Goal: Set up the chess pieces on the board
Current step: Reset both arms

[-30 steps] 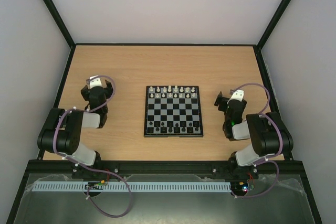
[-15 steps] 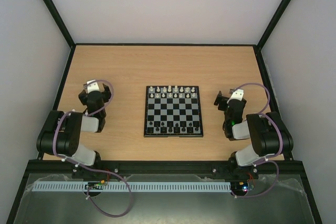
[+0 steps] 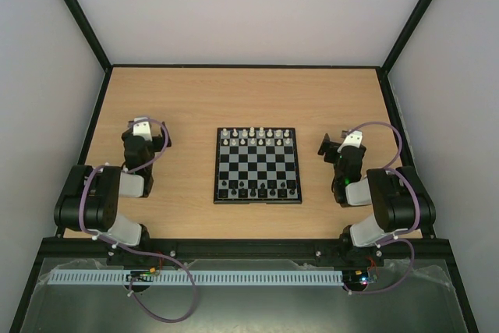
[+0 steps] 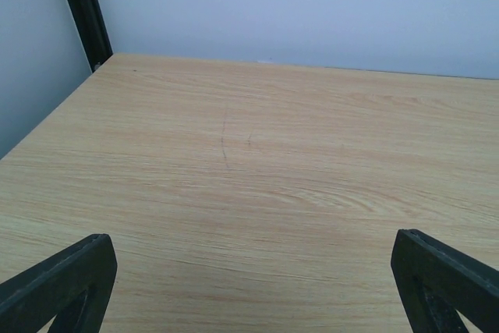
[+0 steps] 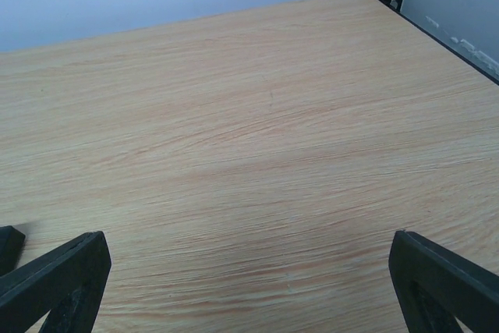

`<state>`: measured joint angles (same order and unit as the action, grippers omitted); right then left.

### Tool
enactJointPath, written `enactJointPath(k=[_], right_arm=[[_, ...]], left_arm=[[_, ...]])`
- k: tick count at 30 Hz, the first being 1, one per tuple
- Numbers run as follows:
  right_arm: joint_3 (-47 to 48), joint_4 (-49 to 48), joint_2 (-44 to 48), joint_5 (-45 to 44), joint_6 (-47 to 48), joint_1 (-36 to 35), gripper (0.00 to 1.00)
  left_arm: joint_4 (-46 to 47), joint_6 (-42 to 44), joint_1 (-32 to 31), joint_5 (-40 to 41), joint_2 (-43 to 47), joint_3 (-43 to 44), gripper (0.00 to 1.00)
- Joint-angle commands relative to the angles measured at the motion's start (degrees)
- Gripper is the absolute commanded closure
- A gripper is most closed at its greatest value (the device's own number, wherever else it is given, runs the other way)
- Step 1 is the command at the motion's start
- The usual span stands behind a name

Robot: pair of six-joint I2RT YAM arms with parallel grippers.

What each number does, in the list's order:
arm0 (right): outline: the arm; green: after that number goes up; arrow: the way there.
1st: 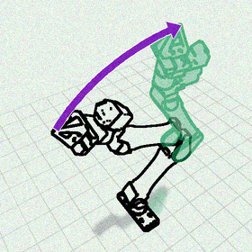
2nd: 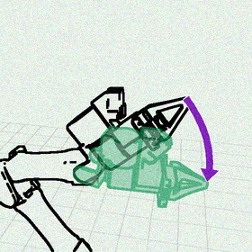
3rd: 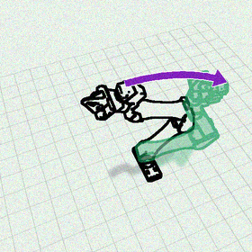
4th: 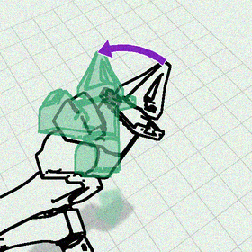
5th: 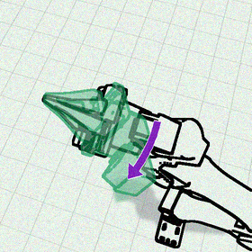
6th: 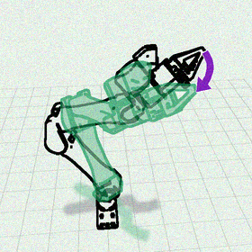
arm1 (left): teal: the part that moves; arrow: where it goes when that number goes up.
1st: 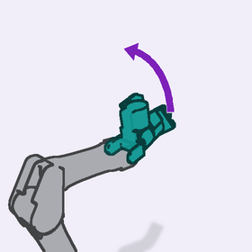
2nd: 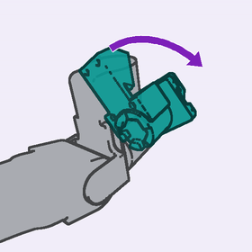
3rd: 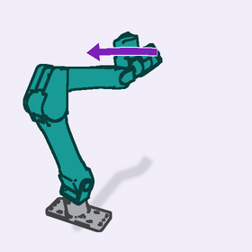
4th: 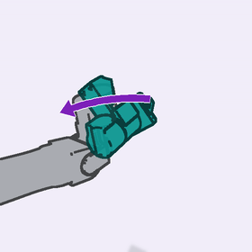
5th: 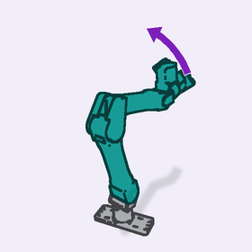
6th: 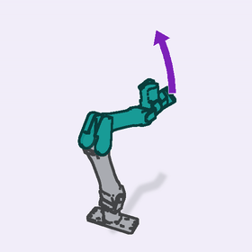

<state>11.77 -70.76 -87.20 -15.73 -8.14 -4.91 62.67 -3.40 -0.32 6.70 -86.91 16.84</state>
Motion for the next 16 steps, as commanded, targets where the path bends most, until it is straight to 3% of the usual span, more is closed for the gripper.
enactJointPath(k=[1,16], right_arm=[[0.9,-1.0,0.4,0.3,0.0,0.2,0.01],[1.3,-0.5,0.2,0.7,0.0,0.3,0.01]], left_arm=[[3.9,0.0,0.3,-2.0,-0.2,-0.5,0.0],[6.6,0.1,0.2,-1.5,-0.5,-1.8,0.0]])
